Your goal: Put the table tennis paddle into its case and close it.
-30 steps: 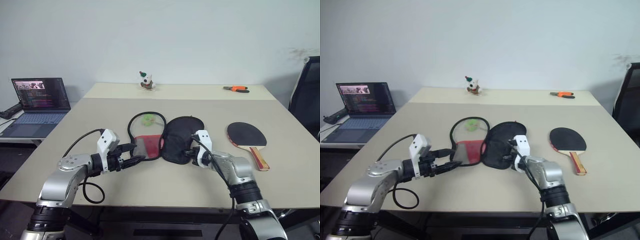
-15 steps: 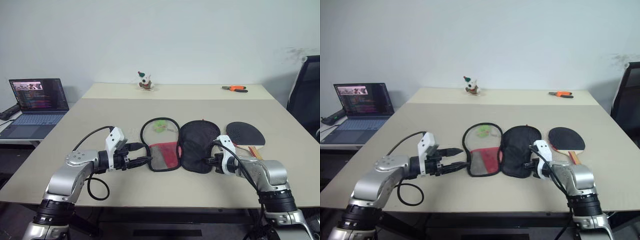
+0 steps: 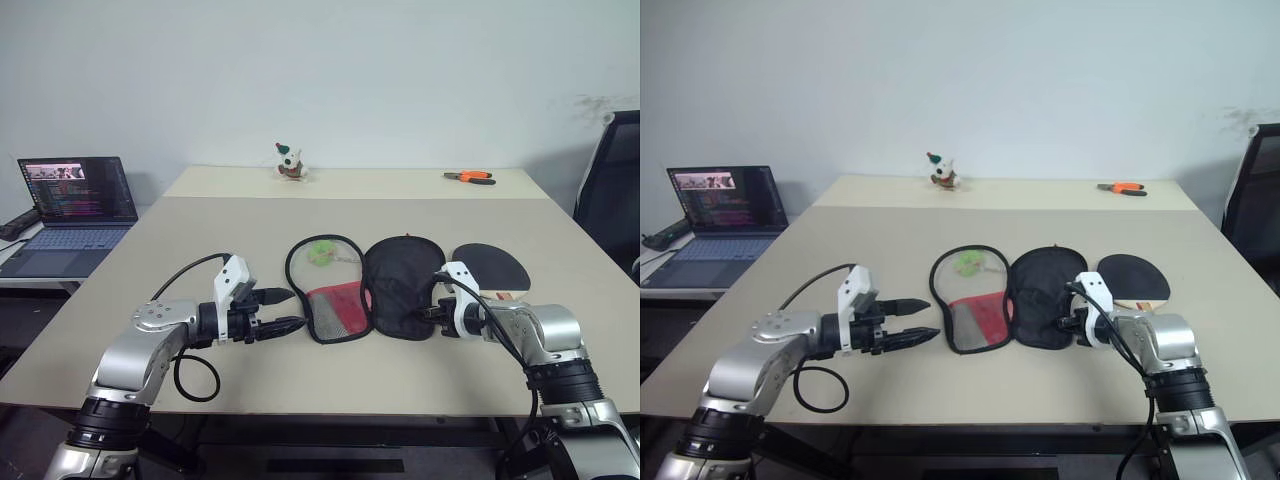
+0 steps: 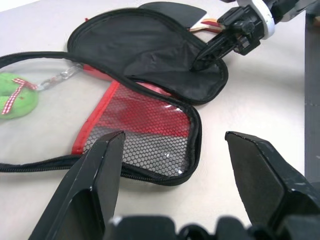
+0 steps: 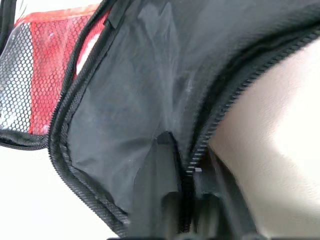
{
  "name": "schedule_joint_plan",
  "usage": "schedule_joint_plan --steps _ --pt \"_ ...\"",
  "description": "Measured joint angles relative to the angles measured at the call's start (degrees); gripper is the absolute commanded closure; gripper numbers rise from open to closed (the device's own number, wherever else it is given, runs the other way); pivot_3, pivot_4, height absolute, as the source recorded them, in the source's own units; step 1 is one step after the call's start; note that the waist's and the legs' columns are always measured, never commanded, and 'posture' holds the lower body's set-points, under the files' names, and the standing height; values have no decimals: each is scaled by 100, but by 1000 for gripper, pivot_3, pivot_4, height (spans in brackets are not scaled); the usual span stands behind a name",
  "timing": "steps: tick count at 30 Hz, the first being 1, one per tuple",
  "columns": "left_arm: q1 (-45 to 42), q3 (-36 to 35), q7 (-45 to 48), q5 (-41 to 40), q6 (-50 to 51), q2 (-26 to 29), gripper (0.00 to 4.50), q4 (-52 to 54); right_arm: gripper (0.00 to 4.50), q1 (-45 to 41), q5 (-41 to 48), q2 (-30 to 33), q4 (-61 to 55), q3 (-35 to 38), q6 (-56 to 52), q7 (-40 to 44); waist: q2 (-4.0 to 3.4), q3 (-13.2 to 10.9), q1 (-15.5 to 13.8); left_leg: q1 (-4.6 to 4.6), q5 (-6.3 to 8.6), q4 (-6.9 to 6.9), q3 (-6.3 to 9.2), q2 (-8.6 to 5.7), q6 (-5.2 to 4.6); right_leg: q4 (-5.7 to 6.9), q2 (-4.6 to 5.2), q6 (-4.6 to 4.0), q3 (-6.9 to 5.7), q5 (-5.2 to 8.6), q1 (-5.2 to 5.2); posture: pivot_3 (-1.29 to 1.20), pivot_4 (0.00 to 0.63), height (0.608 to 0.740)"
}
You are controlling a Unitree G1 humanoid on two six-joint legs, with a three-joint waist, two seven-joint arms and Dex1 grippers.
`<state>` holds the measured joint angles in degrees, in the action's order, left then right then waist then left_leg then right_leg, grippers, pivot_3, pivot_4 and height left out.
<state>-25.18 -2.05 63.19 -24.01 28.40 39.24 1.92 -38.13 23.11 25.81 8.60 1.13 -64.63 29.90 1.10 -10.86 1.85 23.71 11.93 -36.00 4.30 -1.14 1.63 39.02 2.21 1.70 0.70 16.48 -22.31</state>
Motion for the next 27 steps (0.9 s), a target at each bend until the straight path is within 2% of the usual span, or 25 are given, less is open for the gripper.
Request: schedule_joint_plan --steps 4,9,14,17,22,27 --pt "8 13 -1 4 -2 0 1008 9 1793 -145 -160 120 131 -19 213 1 0 0 -1 0 0 0 0 -1 0 0 0 0 -1 0 0 0 150 740" --pt "32 64 2 8 -4 -4 1008 13 28 -372 -214 658 170 9 402 151 0 0 -3 2 0 1 1 0 0 -3 0 0 -3 0 0 0 150 740" --pt "18 189 39 3 -9 -21 1008 25 28 -347 -332 1137 184 190 607 216 0 0 -5 3 0 0 -1 -1 -1 -3 1 0 -1 0 0 0 150 740" --pt "-73 245 139 -28 -9 -33 1008 55 28 -110 -664 1452 407 347 1066 -60 1 0 -17 4 0 0 -3 -2 -1 -4 1 0 -3 0 1 0 150 740" --pt "-277 329 212 -36 -29 -55 1008 51 28 208 -1060 1482 845 519 1430 -597 0 0 2 2 0 -1 -16 0 -1 -1 1 1 3 0 1 0 150 740" --pt "-314 417 261 -33 -57 -79 1008 44 28 400 -1062 1337 995 818 1340 -888 -1 -1 19 -1 0 0 -15 4 -1 0 -4 0 9 0 -1 0 150 740"
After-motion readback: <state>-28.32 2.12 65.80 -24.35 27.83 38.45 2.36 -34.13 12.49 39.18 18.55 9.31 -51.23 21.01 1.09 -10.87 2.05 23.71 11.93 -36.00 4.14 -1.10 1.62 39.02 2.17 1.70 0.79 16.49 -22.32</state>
